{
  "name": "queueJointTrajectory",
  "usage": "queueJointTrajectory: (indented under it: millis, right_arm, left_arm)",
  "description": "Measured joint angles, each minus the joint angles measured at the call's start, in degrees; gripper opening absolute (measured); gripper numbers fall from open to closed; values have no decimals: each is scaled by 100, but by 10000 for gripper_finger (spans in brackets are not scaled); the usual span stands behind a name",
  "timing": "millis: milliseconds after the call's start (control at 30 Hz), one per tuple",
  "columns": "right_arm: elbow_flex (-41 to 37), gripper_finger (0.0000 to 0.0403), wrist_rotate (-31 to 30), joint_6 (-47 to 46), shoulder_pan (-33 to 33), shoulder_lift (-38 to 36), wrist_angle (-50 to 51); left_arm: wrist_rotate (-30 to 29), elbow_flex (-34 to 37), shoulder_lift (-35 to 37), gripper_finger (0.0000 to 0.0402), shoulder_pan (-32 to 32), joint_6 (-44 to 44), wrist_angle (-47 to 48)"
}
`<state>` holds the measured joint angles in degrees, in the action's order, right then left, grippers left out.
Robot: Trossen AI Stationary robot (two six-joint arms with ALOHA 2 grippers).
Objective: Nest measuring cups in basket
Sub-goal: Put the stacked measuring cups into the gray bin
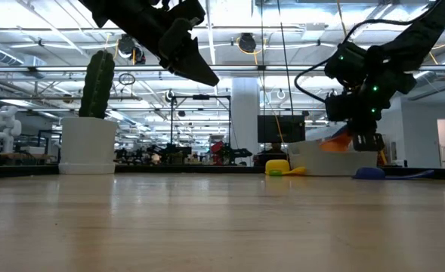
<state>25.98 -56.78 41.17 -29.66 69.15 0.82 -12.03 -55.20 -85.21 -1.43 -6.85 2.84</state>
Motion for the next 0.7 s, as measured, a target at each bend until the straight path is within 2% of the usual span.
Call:
queueJointTrajectory:
  millis: [167,333,500,700]
  right_arm:
    - [0,70,78,-272,-27,40,89]
    - [-2,84,777,-963,-29,-72,506]
    - [-7,107,809,-1337,-27,-72,890]
    - [-7,154,761,-1587,-36,-72,961]
  left_arm:
    - [0,0,0,136,2,-16,-1]
    - [-2,0,0,136,0,-37,-1]
    - [-2,0,0,136,0,-37,-1]
    - [-2,0,0,136,0,-11,-1]
